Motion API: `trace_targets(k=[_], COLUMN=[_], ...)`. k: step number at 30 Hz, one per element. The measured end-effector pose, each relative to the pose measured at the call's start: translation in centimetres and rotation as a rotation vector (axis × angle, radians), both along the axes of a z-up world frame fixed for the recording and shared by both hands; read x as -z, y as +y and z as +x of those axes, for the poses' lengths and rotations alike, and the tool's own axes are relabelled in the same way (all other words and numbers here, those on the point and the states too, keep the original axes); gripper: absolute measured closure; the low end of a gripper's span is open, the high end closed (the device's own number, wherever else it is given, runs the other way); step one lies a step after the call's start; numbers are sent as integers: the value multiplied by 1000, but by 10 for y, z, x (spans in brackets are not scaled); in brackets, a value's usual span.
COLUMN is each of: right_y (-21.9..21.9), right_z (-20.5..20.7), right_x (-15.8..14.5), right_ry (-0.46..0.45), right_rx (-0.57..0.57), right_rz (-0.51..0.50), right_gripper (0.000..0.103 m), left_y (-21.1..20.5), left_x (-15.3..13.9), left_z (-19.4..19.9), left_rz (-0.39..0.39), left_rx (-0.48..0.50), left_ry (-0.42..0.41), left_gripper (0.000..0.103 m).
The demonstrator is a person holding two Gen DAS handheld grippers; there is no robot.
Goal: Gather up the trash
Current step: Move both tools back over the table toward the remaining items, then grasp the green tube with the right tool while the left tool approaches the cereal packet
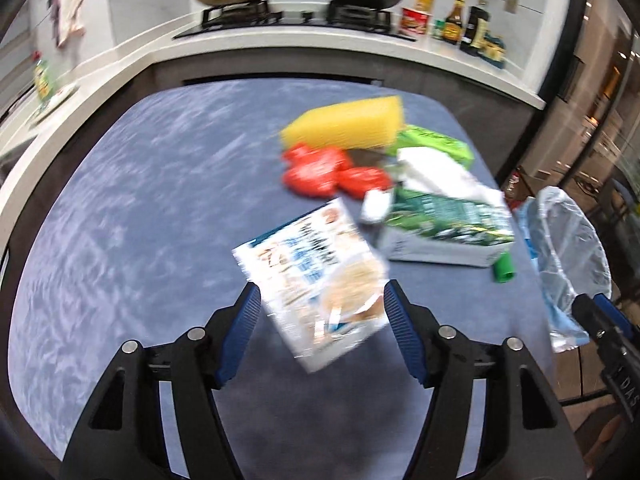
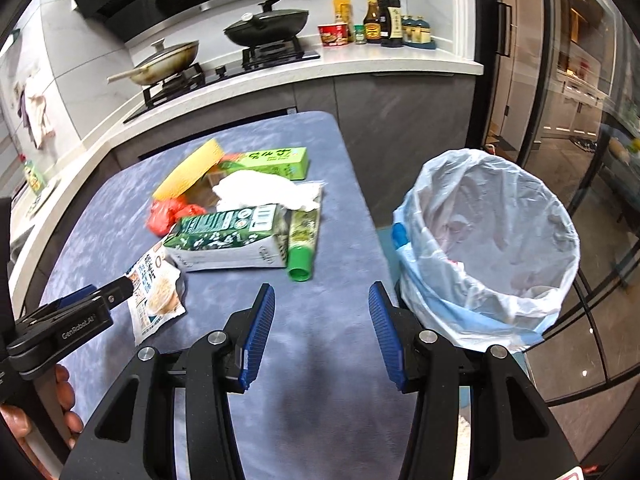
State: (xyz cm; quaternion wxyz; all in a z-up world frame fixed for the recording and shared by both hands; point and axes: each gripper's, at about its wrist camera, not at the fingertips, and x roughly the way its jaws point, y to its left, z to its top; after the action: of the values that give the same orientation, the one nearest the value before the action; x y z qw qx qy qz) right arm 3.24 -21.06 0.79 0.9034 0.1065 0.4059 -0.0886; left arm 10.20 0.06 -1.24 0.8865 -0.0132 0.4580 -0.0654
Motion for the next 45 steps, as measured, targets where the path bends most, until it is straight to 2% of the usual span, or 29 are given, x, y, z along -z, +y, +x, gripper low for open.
trace_targets(k=[8, 13, 15, 20, 28, 30, 32, 34, 35, 37, 39, 40, 42, 44, 45], right_y=[13, 14, 14, 11, 7, 6, 5, 5, 5, 4, 4, 4, 3, 0, -1], right_z=[26, 46, 54, 69, 81, 83, 85, 84, 84, 82, 77, 74, 66, 56, 52], right_x=[18, 29, 34, 47, 63, 66, 70, 70, 69, 69, 68, 67, 65, 62, 61], right_ry=[22, 35, 40, 65, 92, 97, 109, 104, 104, 103, 104, 104, 104, 100, 99], right_rx=[-25, -33, -37, -39, -46, -50, -56, -58, -61, -66, -76, -80, -79, -74, -74], right_rz=[-28, -39, -42, -45, -26, -16, -4, -4, -2, 4, 11, 15, 19, 30, 34], right_gripper=[55, 55, 55, 55, 65, 72, 82, 83, 83, 84, 84, 84, 84, 84, 84], left_y=[34, 41, 42, 41, 36, 33, 30, 28, 27, 26, 25, 24, 24, 27, 29], left_x=[17, 27, 30, 38, 51, 52, 53, 54, 54, 52, 50, 49, 48, 47, 46], left_z=[6, 15, 19, 30, 44, 46, 48, 51, 51, 51, 49, 49, 46, 44, 42], left_rz=[-17, -38, -37, -34, -47, -46, -45, -46, -56, -71, -88, -90, -96, -102, -108], left_rx=[-63, -79, -84, -88, -62, -54, -49, -42, -36, -30, -13, -9, -2, -5, -9], left_ry=[30, 53, 57, 70, 88, 79, 62, 49, 42, 32, 30, 30, 36, 41, 45], left_gripper=[36, 34, 28, 26, 25, 23, 23, 23, 25, 35, 53, 56, 74, 83, 92])
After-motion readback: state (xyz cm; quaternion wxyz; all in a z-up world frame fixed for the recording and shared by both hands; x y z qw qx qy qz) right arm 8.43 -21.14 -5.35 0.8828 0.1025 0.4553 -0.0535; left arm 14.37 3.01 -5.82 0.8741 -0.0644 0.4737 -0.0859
